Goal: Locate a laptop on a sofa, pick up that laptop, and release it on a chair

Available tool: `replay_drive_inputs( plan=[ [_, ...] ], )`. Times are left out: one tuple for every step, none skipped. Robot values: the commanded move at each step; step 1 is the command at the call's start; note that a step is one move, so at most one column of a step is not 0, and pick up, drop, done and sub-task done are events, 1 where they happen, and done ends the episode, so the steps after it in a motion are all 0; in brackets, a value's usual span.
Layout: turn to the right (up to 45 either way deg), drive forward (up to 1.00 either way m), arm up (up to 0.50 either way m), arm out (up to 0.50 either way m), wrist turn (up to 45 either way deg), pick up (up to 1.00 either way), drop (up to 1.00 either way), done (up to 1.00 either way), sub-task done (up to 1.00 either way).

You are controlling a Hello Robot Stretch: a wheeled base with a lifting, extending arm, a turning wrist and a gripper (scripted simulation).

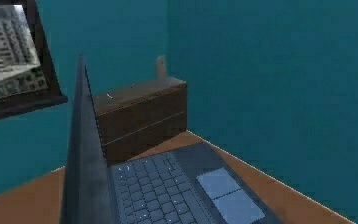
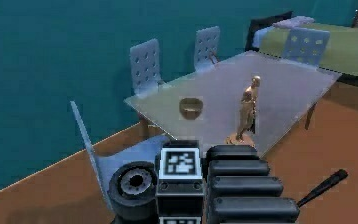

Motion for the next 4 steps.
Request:
replay_drive_inputs(
  plan=[
    [0.0,0.5,0.0,0.0,0.0,0.0,0.0,0.0,0.0],
    [45.0,0.0,0.0,0.0,0.0,0.0,0.0,0.0,0.0],
    [0.0,0.65,0.0,0.0,0.0,0.0,0.0,0.0,0.0],
    [45.0,0.0,0.0,0.0,0.0,0.0,0.0,0.0,0.0]
  ],
)
